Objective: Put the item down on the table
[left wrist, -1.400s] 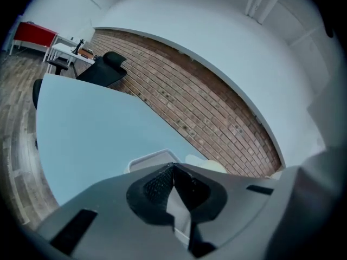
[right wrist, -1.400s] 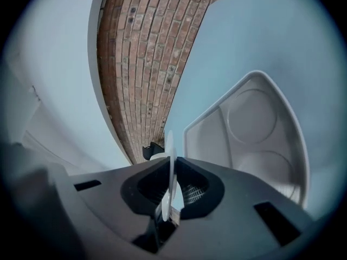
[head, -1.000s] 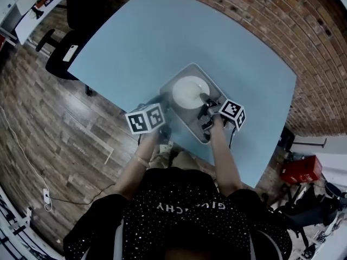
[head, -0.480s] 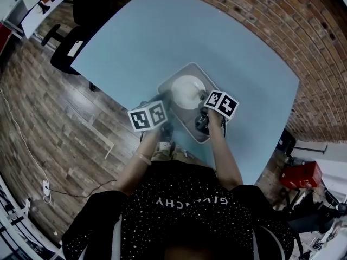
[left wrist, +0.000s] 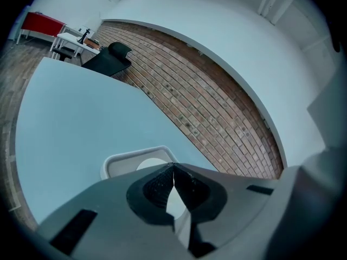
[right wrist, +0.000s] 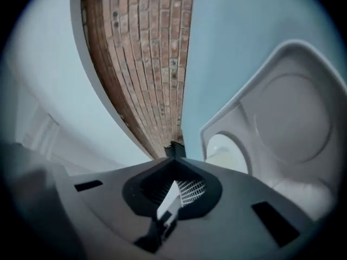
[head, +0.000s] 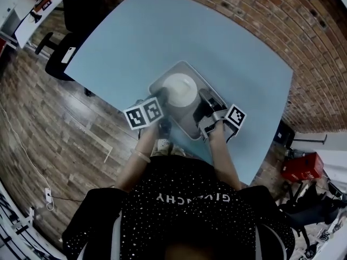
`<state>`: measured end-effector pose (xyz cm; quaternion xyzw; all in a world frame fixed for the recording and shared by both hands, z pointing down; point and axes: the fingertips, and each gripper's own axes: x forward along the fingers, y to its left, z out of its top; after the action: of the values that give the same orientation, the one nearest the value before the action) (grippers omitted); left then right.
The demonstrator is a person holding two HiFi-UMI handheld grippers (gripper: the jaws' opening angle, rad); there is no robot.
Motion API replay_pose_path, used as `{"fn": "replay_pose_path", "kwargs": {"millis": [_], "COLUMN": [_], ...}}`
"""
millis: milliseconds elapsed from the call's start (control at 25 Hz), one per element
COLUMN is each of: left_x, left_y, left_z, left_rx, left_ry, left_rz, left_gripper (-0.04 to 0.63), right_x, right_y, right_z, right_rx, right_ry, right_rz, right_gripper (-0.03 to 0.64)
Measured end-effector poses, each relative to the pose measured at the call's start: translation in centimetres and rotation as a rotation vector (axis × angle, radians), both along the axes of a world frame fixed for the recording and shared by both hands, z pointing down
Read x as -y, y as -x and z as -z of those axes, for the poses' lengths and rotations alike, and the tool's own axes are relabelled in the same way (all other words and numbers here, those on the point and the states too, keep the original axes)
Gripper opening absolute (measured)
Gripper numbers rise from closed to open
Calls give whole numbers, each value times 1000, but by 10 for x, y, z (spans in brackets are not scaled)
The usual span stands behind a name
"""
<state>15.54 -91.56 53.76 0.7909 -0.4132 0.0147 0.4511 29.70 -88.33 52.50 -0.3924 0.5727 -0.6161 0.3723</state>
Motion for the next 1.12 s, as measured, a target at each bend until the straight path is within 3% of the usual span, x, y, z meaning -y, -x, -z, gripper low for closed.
{"fn": "replay_pose_path", "kwargs": {"millis": [120,600,1120], "left_x": [-3,-8,-12], "left_y": [-5,-8,0], "left_z": [1,2,-6], "left_rx": [-8,-5,-18], "left_ry": [3,-1,20], "left_rz": [1,2,9], "left_gripper": [11,11,11], "right_x": [-7,-15,-23], "right_y": [-3,2,9], "right_z": [14,34,27], "right_rx": [110,58,32], "right_ry": [-65,-124,-105], "right_rz": [-20,47,47], "right_gripper": [12,12,12]}}
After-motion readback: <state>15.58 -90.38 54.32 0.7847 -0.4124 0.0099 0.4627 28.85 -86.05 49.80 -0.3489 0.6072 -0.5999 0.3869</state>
